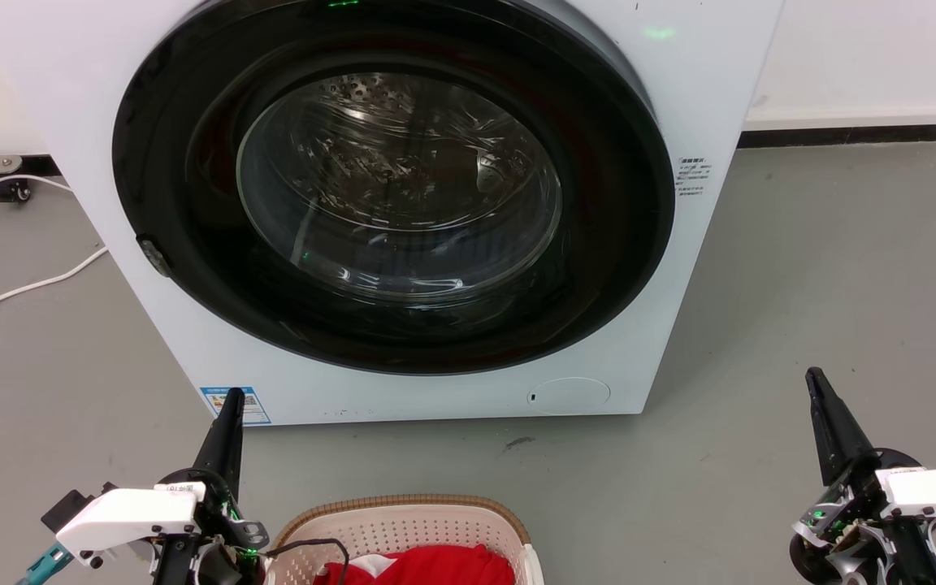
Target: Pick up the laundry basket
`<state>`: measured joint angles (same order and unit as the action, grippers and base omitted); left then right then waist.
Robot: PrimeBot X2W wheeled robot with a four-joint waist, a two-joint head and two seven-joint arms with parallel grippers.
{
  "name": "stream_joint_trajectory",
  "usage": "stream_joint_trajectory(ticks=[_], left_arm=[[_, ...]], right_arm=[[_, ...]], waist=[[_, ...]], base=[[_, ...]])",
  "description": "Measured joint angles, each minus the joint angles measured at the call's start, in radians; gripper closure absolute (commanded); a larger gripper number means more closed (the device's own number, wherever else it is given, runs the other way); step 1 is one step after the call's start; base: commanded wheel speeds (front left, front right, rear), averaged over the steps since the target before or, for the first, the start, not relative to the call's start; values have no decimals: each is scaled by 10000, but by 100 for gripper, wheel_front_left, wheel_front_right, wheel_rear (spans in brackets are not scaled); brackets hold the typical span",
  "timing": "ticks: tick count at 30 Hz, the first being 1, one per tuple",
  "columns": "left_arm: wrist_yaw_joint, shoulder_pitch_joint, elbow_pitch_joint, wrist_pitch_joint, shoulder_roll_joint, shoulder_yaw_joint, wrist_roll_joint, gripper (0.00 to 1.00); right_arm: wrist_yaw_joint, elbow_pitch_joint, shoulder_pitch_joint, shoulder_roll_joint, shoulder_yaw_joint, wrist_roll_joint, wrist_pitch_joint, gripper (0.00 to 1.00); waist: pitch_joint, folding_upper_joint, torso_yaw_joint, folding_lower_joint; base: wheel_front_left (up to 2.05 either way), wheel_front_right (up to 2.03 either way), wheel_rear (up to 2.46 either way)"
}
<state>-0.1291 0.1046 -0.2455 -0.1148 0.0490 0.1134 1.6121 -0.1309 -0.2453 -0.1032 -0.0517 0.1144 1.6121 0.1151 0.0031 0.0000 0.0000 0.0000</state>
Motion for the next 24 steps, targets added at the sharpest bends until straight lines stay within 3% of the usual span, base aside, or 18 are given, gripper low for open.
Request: stream_joint_trajectory(ticks=[21,22,24], left_arm=[[0,0,0,0,0,0,0,100],[0,0,0,0,0,0,0,0],[10,-76,-119,6,-17,-15,0,0]], right_arm=[[2,0,0,0,0,0,0,100],[0,0,0,0,0,0,0,0],[2,-111,82,8,-8,0,-2,0]], waist=[[0,0,0,0],[0,0,0,0],[0,0,0,0]], base=[[0,0,0],[0,0,0],[0,0,0]])
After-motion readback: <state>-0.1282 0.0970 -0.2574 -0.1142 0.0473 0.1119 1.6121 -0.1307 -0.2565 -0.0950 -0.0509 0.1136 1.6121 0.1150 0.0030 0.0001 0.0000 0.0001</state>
